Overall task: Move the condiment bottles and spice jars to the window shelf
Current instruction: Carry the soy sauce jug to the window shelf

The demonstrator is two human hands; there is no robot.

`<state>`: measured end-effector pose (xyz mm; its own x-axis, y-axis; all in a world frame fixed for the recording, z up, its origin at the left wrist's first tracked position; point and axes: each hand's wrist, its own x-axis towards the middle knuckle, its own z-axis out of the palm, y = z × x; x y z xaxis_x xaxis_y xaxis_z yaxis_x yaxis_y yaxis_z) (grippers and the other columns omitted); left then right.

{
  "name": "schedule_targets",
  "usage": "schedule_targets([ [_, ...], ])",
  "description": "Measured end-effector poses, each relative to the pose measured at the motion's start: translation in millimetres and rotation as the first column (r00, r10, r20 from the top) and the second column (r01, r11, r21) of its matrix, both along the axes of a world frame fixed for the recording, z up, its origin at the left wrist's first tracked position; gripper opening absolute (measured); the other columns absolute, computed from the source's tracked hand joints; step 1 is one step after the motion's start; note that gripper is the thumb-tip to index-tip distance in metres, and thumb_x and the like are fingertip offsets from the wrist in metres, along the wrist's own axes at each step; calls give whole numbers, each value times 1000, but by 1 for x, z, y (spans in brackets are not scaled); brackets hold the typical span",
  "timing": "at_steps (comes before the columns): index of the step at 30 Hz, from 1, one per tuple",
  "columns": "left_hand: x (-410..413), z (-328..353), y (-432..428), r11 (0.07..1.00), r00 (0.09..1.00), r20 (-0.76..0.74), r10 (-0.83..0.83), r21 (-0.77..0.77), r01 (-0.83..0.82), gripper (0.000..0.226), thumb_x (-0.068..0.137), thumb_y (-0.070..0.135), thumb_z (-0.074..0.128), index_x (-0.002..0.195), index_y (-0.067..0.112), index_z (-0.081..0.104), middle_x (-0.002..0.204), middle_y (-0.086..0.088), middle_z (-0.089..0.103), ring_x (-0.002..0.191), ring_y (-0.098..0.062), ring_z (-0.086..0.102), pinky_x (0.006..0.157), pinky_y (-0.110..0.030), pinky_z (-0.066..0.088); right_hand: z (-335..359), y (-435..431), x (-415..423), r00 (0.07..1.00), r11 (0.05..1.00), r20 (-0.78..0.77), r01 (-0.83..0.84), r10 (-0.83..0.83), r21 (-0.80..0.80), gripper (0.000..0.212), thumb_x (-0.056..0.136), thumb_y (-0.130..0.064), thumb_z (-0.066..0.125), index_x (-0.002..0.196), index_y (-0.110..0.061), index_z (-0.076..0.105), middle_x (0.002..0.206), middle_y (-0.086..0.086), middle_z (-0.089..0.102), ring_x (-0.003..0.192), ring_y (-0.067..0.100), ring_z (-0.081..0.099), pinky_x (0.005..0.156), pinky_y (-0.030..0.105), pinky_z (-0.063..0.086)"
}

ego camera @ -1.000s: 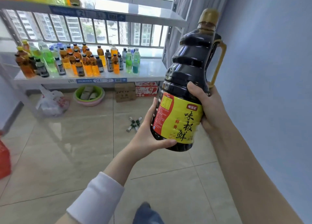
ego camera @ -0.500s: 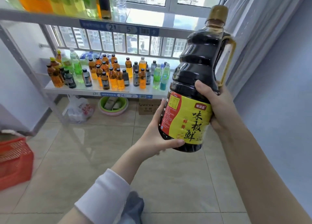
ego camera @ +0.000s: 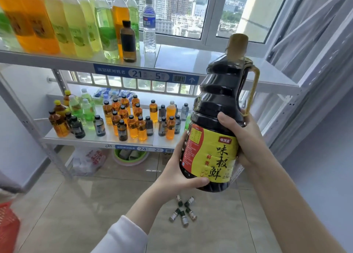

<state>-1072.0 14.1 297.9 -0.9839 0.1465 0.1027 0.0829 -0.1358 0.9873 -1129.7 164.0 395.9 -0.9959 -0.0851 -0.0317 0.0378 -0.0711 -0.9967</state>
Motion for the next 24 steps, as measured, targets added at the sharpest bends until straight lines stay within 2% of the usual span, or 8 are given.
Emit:
schedule_targets([
  [2, -30, -2, -4, 1000, 1000, -5, 9, 10, -9, 116, 52, 36, 86, 142, 41, 13, 129, 19, 50, 117, -3, 54, 86, -19, 49, 2, -7, -32, 1000, 1000, -4, -19, 19, 0, 88, 45, -38, 84, 123, -22, 47, 105, 1, 70, 85, 17, 71, 72, 34, 55],
  [5, -77, 3, -8, 999, 999, -35, 31, -20, -32, 122, 50, 50, 85, 145, 37, 9, 135, 14, 46, 120, -4, 52, 90, -22, 48, 10, -16, -79, 998, 999, -23, -53, 53, -2, 89, 43, -34, 89, 122, -19, 49, 101, 1, 70, 81, 16, 72, 68, 31, 54],
  [7, -107, 9, -11, 997, 997, -51, 58, -55, -61, 124, 49, 51, 85, 146, 36, 7, 133, 15, 46, 118, -2, 53, 90, -21, 48, 17, -21, -111, 996, 997, -41, -82, 82, -8, 90, 43, -31, 89, 122, -19, 49, 101, 2, 70, 80, 16, 72, 66, 29, 54],
  [12, -173, 25, -33, 987, 988, -90, 124, -93, -133, 108, 59, 33, 81, 139, 45, 10, 118, 32, 52, 110, 8, 54, 86, -13, 46, 31, -41, -184, 990, 992, -77, -123, 121, -21, 72, 48, -36, 80, 113, -26, 50, 103, 2, 70, 81, 17, 72, 68, 32, 54],
  [15, -208, 34, -50, 985, 985, -99, 141, -84, -150, 105, 64, 26, 83, 139, 43, 11, 122, 23, 51, 110, 6, 55, 85, -15, 48, 39, -60, -221, 986, 990, -101, -137, 135, -13, 74, 49, -35, 79, 116, -24, 49, 102, 0, 69, 79, 15, 72, 67, 30, 54],
  [18, -242, 40, -72, 984, 986, -93, 138, -96, -147, 111, 57, 33, 78, 144, 39, 9, 127, 16, 50, 114, -3, 56, 90, -27, 51, 44, -80, -255, 981, 989, -130, -148, 147, 3, 77, 50, -36, 79, 119, -22, 48, 103, 0, 69, 82, 15, 71, 68, 30, 55],
  [22, -292, 46, -105, 989, 991, -90, 101, -104, -110, 109, 71, 9, 78, 145, 35, 3, 124, 18, 48, 107, 7, 57, 81, -15, 49, 51, -111, -300, 979, 990, -150, -141, 141, 12, 87, 45, -40, 83, 122, -22, 47, 103, 0, 70, 83, 17, 71, 70, 33, 55],
  [24, -318, 52, -124, 986, 991, -99, 93, -126, -105, 108, 72, 8, 76, 146, 33, 2, 127, 15, 48, 107, 7, 56, 82, -14, 48, 56, -128, -323, 977, 991, -161, -136, 136, 13, 87, 48, -39, 82, 124, -20, 47, 105, 2, 69, 83, 17, 72, 68, 31, 55],
])
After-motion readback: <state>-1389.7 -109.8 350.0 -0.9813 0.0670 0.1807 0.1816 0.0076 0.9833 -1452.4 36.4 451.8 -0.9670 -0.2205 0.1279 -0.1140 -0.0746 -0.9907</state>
